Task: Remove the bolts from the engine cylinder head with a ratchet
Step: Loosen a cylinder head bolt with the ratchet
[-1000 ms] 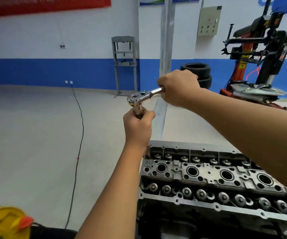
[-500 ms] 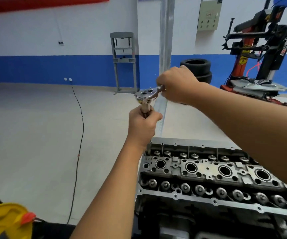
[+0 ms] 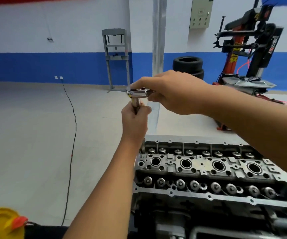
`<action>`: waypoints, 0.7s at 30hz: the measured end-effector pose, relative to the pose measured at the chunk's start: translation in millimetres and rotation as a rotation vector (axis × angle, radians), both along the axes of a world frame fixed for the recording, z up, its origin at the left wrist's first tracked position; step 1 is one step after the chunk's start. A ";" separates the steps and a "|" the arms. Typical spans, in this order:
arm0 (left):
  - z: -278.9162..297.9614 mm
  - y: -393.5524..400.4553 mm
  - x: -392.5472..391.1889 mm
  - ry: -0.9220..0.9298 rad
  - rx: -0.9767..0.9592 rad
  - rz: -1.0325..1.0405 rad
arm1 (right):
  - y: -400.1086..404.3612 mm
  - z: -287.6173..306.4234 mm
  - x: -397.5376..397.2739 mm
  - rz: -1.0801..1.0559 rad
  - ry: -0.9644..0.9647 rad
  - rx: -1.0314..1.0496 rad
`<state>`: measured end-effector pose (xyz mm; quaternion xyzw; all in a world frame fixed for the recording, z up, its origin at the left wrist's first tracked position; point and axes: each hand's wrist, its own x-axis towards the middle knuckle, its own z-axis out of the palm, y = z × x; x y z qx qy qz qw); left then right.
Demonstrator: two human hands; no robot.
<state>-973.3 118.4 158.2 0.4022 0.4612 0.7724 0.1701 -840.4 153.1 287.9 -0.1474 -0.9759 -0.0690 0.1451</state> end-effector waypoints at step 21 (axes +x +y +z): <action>-6.4 -7.1 9.0 0.037 0.043 -0.196 | 27.5 22.7 26.9 -0.057 0.507 -0.237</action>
